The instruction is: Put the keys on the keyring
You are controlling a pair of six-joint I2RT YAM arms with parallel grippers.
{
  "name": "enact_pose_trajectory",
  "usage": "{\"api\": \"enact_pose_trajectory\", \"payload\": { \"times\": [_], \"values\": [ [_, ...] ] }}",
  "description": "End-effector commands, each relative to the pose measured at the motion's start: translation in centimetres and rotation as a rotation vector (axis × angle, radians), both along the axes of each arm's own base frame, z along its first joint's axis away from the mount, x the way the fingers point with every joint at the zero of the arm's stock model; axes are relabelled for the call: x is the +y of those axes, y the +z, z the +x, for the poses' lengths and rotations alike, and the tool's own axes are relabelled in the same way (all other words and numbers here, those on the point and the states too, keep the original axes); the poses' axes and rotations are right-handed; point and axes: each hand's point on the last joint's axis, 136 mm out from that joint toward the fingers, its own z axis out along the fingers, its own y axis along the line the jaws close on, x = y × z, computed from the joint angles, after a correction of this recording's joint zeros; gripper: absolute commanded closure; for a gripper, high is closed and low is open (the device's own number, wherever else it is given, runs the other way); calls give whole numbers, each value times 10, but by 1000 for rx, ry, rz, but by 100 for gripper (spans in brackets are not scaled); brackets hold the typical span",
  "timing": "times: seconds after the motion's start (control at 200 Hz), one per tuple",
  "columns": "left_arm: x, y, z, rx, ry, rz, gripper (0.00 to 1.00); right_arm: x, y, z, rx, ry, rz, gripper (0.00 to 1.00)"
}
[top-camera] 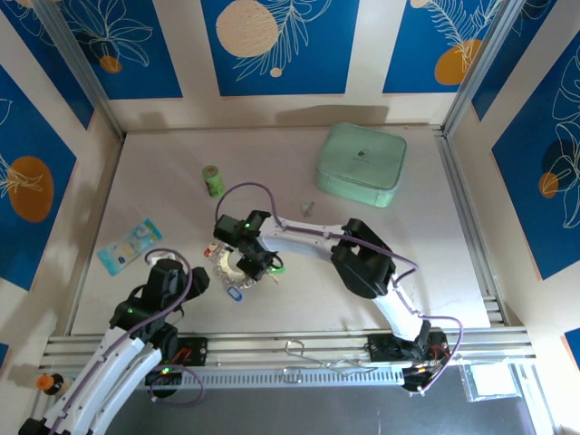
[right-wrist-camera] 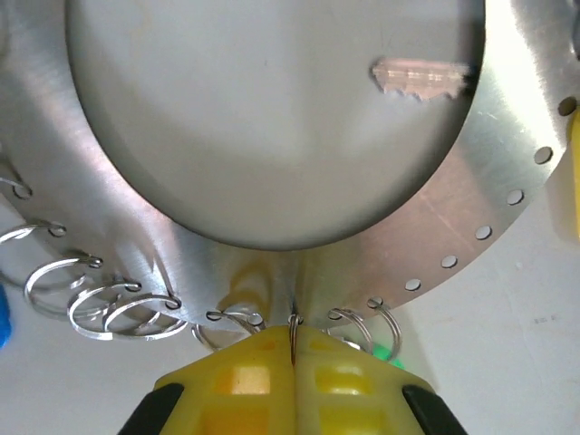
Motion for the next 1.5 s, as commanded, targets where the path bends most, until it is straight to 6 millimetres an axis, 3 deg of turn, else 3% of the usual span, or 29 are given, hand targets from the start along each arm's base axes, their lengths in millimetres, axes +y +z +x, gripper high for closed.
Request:
{"api": "enact_pose_trajectory", "payload": {
  "times": [0.0, 0.13, 0.28, 0.43, 0.545, 0.675, 0.92, 1.05, 1.245, 1.495],
  "values": [
    [-25, 41, 17, -131, -128, -52, 36, 9, 46, 4, -73, 19, 155, 100],
    [-46, 78, 31, -247, -250, -79, 39, 4, 68, 2, -109, 53, 244, 100],
    [-55, 135, 43, -409, -351, -10, 39, -3, 92, 0, -126, 97, 348, 100],
    [-66, 187, 52, -580, -448, 53, 40, -12, 130, 5, -133, 105, 530, 100],
    [-80, 213, 59, -682, -541, 87, 41, -23, 154, 9, -131, 118, 642, 100],
    [-100, 227, 61, -766, -672, 103, 40, -34, 174, 10, -146, 172, 736, 100],
    [-133, 222, 52, -862, -895, 75, 45, -46, 197, -6, -199, 340, 900, 100],
    [-151, 204, 36, -900, -1028, 21, 51, -52, 194, -11, -185, 390, 929, 100],
    [-173, 168, 13, -886, -1216, 11, 68, -53, 190, -22, -162, 464, 943, 100],
    [-194, 141, -7, -865, -1423, 2, 73, -48, 190, -36, -173, 558, 949, 100]
  ]
}}
